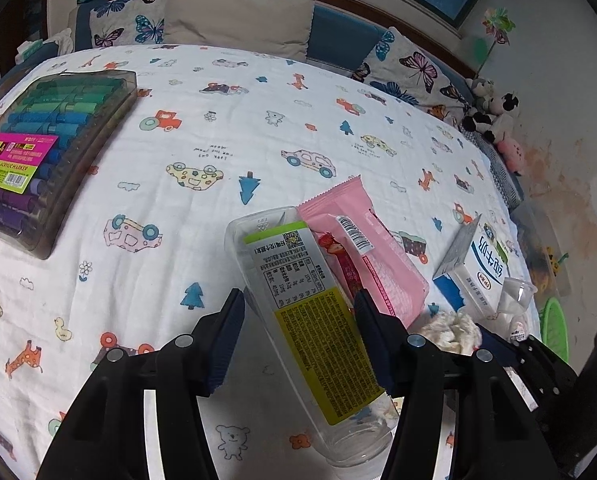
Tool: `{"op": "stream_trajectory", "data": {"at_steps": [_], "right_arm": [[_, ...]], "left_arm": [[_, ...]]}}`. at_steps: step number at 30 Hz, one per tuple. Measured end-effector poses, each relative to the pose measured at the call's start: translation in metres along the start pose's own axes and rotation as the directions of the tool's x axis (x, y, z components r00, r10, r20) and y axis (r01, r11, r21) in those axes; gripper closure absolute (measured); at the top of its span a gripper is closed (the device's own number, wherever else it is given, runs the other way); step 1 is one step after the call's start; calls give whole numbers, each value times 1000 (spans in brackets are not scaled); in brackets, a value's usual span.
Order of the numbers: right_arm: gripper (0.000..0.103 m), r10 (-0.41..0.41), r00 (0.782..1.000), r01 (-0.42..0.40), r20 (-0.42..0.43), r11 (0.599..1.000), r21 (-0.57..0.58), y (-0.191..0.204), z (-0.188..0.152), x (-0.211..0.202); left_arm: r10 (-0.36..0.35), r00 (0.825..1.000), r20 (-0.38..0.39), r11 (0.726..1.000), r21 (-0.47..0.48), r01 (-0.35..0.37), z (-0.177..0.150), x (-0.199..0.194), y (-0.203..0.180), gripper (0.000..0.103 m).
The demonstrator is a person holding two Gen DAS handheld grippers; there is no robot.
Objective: Collect trash
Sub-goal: 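Grasp the clear yellow-label bottle with the left tool while the right tool grasps crumpled tissue, then carry the bottle and tissue over the green basket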
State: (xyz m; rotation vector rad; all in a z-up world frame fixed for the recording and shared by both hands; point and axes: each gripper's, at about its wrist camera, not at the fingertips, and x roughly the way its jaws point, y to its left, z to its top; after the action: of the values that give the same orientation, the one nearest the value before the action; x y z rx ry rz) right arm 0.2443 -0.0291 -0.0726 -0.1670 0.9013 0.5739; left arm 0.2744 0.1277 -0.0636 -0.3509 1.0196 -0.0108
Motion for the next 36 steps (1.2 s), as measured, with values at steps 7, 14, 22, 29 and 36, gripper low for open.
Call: {"op": "stream_trajectory", "data": {"at_steps": [7, 14, 22, 29, 36], "right_arm": [[47, 8, 998, -11, 60, 999, 42, -10, -13, -40], [47, -18, 993, 4, 119, 993, 116, -36, -41, -92], [47, -105, 981, 71, 166, 977, 199, -77, -79, -147], [47, -202, 965, 144, 169, 942, 303, -126, -115, -180], [47, -320, 938, 239, 133, 876, 419, -189, -153, -212]], "left_arm": [[1, 1000, -21, 1000, -21, -1, 2, 2, -1, 48], [-55, 998, 1, 998, -22, 55, -8, -12, -14, 53], [-150, 987, 65, 986, 77, 145, -32, -60, -58, 58], [-230, 969, 88, 961, 175, 212, -42, -92, -108, 59], [-329, 941, 77, 915, 273, 298, -43, -111, -176, 59]]}}
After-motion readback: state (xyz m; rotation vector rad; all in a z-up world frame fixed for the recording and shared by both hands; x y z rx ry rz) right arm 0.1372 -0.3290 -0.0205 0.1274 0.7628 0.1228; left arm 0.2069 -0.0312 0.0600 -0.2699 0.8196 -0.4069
